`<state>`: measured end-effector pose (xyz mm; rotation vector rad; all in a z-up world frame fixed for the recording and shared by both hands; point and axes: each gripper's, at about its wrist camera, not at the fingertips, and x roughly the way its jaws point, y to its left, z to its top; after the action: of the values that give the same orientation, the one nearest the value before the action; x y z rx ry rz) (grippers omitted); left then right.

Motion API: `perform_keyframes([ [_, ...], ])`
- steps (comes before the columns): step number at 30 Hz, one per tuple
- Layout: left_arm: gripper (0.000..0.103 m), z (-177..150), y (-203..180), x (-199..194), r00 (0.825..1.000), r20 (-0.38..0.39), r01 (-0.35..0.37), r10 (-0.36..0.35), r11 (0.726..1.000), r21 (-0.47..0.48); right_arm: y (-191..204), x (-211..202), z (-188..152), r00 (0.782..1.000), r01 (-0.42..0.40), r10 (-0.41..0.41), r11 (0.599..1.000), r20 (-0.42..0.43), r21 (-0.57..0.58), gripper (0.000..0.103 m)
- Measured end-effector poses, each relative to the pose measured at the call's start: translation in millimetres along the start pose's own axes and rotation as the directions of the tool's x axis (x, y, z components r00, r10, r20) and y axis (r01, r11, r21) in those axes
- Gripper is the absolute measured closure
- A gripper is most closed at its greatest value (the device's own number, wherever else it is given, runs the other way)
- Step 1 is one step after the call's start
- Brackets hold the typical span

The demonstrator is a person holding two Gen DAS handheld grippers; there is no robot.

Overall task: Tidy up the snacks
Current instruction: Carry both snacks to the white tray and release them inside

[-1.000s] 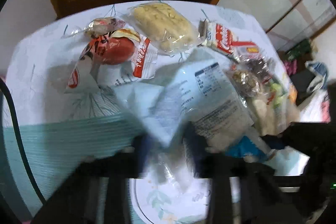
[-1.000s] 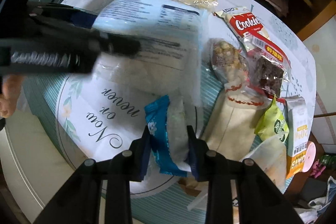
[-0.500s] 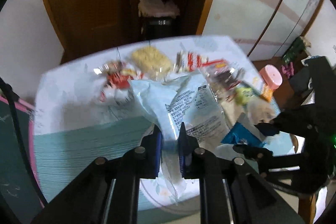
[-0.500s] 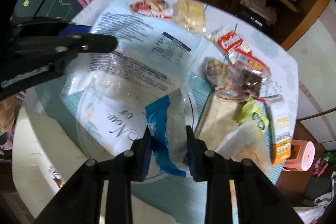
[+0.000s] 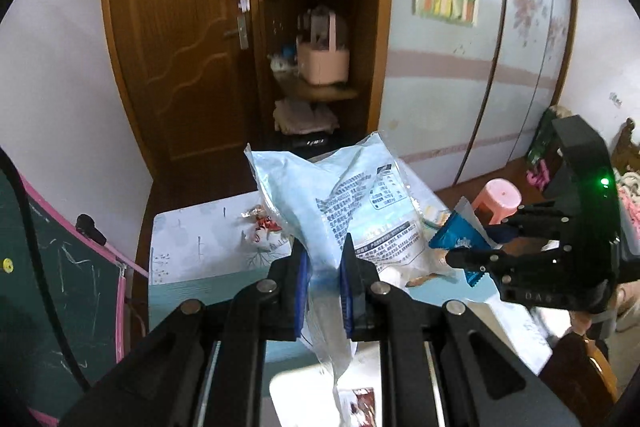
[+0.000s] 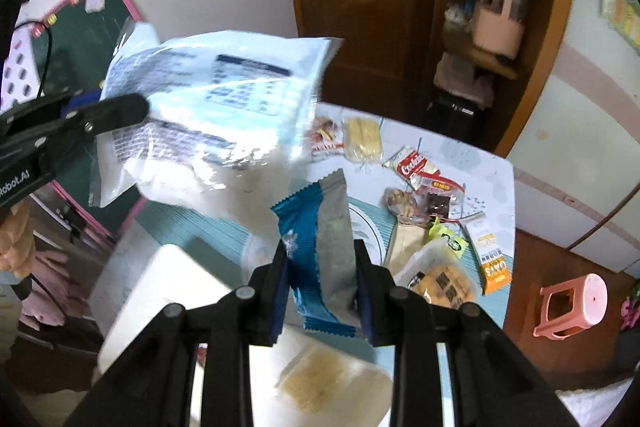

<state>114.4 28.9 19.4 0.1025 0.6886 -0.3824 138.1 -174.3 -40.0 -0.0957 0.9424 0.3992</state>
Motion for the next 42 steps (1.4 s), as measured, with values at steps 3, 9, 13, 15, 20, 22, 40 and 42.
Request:
perform_keyframes([
  [3,0.091,-12.1,-1.1,-32.0,1.0,0.023,0.01,-0.01,1.0,-0.003,12.4,-27.7,-13.9,0.999,-0.007,0.006,1.0,0.036,0.027,0.074],
  [9,0.091,-55.5,-13.7,-72.4,0.998,0.053,0.019,-0.019,1.0,0.005,31.2,-62.8,-52.1,0.995,-0.018,0.009,0.996,0.099,0.087,0.074],
  [13,0.091,-91.6,-28.0,-83.4,0.998,0.062,-0.003,0.002,1.0,0.014,36.9,-70.8,-83.1,0.992,-0.039,0.019,0.987,0.127,0.158,0.074],
  [15,0.091,-109.6,-37.1,-84.0,0.999,0.053,-0.012,0.01,1.0,0.029,36.7,-70.3,-95.3,0.992,-0.034,0.008,0.98,0.129,0.198,0.074],
  [20,0.091,-138.7,-60.8,-74.0,0.999,0.02,-0.049,0.047,0.994,0.101,34.9,-61.1,-125.3,0.994,-0.032,-0.003,0.953,0.114,0.3,0.074],
  [22,0.091,-149.7,-67.8,-61.4,0.999,-0.03,-0.039,0.043,0.992,0.123,35.8,-52.9,-131.9,0.996,-0.025,-0.004,0.949,0.091,0.315,0.074],
  [40,0.09,-184.0,-76.8,3.3,0.963,-0.27,0.015,0.006,0.997,0.078,53.3,-5.0,-154.4,0.997,0.064,-0.046,0.943,-0.063,0.328,0.072],
  [42,0.089,-183.9,-75.3,5.4,0.96,-0.279,0.007,0.013,0.997,0.071,54.0,-2.7,-155.1,0.996,0.071,-0.051,0.943,-0.069,0.325,0.072],
])
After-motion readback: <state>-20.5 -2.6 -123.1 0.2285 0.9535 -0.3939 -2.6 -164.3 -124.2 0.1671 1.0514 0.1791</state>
